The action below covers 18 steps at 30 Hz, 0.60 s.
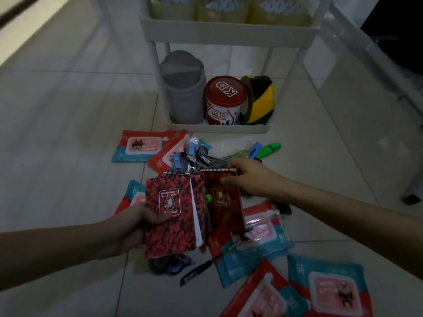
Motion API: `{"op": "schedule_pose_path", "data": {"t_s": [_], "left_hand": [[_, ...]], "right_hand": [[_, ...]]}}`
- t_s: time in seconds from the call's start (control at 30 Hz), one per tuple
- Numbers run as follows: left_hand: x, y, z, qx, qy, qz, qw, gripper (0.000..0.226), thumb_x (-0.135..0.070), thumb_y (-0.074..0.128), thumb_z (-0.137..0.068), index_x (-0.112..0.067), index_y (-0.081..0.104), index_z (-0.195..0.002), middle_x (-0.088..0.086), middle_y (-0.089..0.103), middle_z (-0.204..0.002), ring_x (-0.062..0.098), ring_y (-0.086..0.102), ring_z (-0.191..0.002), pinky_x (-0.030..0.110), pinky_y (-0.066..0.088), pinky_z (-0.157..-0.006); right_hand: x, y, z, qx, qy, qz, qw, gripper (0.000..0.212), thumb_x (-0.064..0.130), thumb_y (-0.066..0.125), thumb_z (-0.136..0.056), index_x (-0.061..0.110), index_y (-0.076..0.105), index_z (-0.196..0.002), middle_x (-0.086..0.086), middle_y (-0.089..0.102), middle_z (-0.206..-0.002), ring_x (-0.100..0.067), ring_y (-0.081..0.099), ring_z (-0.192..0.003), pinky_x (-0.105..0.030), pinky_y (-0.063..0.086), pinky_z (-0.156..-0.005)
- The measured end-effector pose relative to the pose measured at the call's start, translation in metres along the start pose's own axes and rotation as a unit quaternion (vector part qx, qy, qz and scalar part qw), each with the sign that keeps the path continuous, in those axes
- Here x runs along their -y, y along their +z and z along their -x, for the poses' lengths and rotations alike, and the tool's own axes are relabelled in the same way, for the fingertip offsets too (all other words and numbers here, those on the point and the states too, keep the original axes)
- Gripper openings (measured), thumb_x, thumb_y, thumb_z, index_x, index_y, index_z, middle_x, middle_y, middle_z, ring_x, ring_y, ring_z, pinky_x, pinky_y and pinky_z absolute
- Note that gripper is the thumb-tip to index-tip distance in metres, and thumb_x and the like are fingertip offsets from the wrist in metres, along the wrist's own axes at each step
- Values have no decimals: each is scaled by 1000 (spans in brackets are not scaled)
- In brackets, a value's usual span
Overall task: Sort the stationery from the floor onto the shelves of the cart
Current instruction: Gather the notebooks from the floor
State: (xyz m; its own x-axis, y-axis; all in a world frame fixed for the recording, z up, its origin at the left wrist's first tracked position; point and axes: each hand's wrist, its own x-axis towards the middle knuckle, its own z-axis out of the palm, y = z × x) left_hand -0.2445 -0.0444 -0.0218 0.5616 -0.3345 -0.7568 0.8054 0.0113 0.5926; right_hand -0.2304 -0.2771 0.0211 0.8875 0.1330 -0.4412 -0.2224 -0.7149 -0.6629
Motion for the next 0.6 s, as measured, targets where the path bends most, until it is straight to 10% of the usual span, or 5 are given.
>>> {"op": "schedule_pose_path", "data": {"t_s": [0.13, 0.33, 0.6], "left_hand": [[-12, 14, 10, 27, 7, 56, 998, 54, 11, 57, -54, -1, 62, -106, 20, 71, -103, 34, 70, -84, 46, 57, -76], [-27, 24, 19, 24, 32, 94, 995, 54, 4, 54, -55, -5, 60, -107, 20, 66, -114, 35, 65, -93, 47, 51, -88], [-39, 51, 22, 52, 67, 82, 993, 42, -5, 53, -62, -6, 61, -103, 18, 69, -100, 31, 65, -86, 42, 52, -83]], "right_hand": [[11, -14, 9, -82, -21, -129, 988, 20, 25, 55, -93, 10, 53, -79, -12, 58, -79, -20, 54, -71, -28, 39, -63], [12, 1, 8, 1, 118, -449, 885, 19, 30, 48, -95, 13, 55, -91, -4, 59, -84, -14, 54, -74, -25, 44, -67], [22, 11, 5, 36, 128, -500, 855, 39, 46, 41, -95, 14, 63, -97, -7, 67, -99, -23, 60, -98, -39, 45, -94]]}}
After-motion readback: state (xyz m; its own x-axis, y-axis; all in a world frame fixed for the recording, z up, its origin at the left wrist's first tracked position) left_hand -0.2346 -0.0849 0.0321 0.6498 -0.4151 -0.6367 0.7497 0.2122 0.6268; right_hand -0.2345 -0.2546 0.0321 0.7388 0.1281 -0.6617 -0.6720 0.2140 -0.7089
